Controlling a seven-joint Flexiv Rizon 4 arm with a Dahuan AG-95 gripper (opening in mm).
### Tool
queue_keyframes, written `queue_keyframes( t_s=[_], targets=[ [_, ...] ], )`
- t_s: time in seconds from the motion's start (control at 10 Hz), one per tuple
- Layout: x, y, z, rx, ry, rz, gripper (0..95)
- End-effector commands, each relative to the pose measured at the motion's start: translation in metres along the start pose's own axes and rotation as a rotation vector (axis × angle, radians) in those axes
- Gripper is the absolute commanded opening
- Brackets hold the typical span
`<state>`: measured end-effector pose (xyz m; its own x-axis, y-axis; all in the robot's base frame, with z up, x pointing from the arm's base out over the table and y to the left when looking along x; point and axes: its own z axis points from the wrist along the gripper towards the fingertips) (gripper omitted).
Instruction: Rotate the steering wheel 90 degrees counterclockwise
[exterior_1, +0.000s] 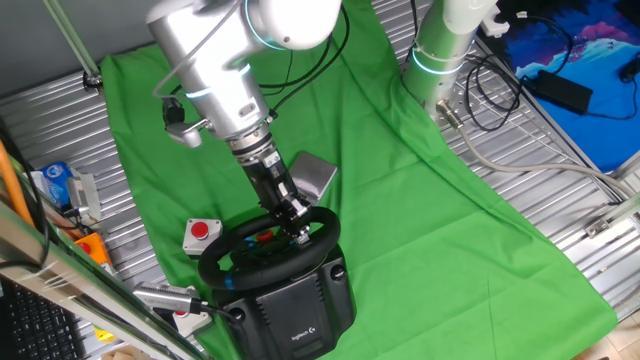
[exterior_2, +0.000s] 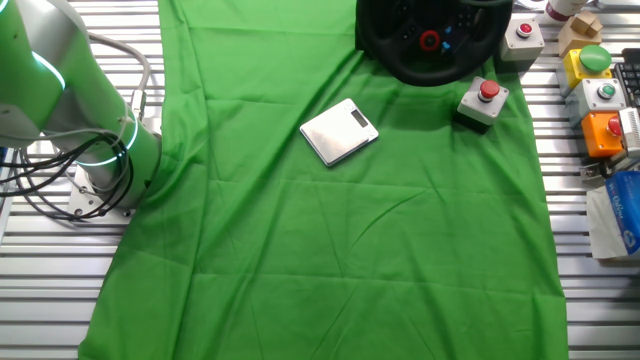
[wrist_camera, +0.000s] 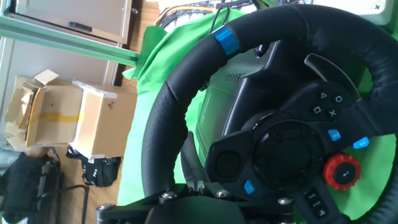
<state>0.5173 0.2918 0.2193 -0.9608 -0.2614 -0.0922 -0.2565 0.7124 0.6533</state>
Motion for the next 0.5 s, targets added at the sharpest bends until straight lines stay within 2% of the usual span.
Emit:
queue_keyframes(
  t_s=[0.1,0.3,0.4,0.5],
  targets=[
    [0.000,-0.007,0.002,-0.004,-0.001,-0.014,0.0],
    [0.000,-0.014,0.003,-0.030,0.002,-0.028,0.0],
    [0.000,-0.016,0.004,-0.063,-0.001,-0.035,0.0],
    [0.001,-0.017,0.004,-0.077,-0.002,-0.039,0.0]
  ],
)
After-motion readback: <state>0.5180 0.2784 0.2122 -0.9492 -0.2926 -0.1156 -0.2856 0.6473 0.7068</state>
